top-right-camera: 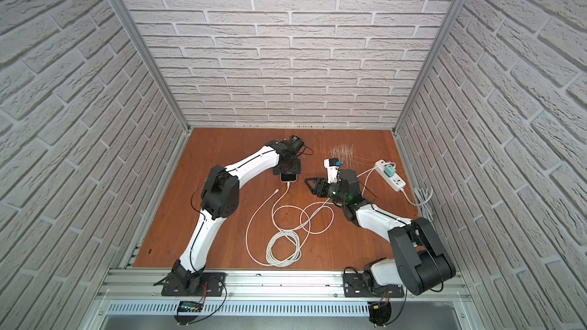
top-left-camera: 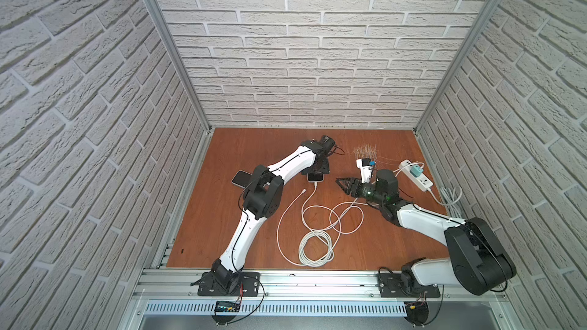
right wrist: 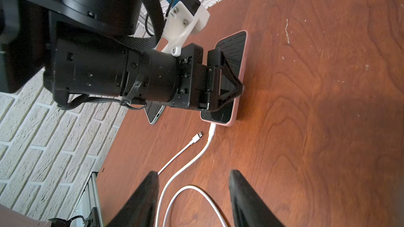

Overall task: Plug the charging cable into the phone
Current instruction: Place the phone at the center of the board.

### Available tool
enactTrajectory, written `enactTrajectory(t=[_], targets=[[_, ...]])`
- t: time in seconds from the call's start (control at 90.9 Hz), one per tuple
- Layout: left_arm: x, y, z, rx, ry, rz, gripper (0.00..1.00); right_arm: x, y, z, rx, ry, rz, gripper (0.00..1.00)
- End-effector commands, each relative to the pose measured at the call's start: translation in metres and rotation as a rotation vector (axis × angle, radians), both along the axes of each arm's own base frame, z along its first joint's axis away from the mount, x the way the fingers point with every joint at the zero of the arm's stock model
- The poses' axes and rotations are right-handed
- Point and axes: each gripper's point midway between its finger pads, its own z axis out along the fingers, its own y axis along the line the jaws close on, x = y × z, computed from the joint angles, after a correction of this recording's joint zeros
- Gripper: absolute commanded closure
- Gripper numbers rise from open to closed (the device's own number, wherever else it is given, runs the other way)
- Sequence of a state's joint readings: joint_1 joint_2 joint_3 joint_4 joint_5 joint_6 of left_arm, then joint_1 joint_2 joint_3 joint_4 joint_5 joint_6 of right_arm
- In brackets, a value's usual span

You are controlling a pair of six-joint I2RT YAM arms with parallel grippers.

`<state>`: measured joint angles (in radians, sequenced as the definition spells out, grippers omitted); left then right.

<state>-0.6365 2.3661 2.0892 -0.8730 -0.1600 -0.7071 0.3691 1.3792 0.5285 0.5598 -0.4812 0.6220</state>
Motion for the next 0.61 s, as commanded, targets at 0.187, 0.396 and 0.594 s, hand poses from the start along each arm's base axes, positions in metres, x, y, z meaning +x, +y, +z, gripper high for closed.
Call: enactTrajectory(t=[0.187,0.396,0.594], targets=[[0.018,0.004,-0.007,0.016,0.001,0.029,0.54,0.01,0.001,0.014,0.022,-0.037,-0.006,0.43],[0.019,0.007,-0.016,0.021,0.025,0.031,0.4,0.011,0.001,0.013,0.022,-0.031,-0.007,0.43],[0.019,0.008,-0.022,0.023,0.038,0.025,0.16,0.01,0.001,0.013,0.025,-0.031,-0.006,0.42]])
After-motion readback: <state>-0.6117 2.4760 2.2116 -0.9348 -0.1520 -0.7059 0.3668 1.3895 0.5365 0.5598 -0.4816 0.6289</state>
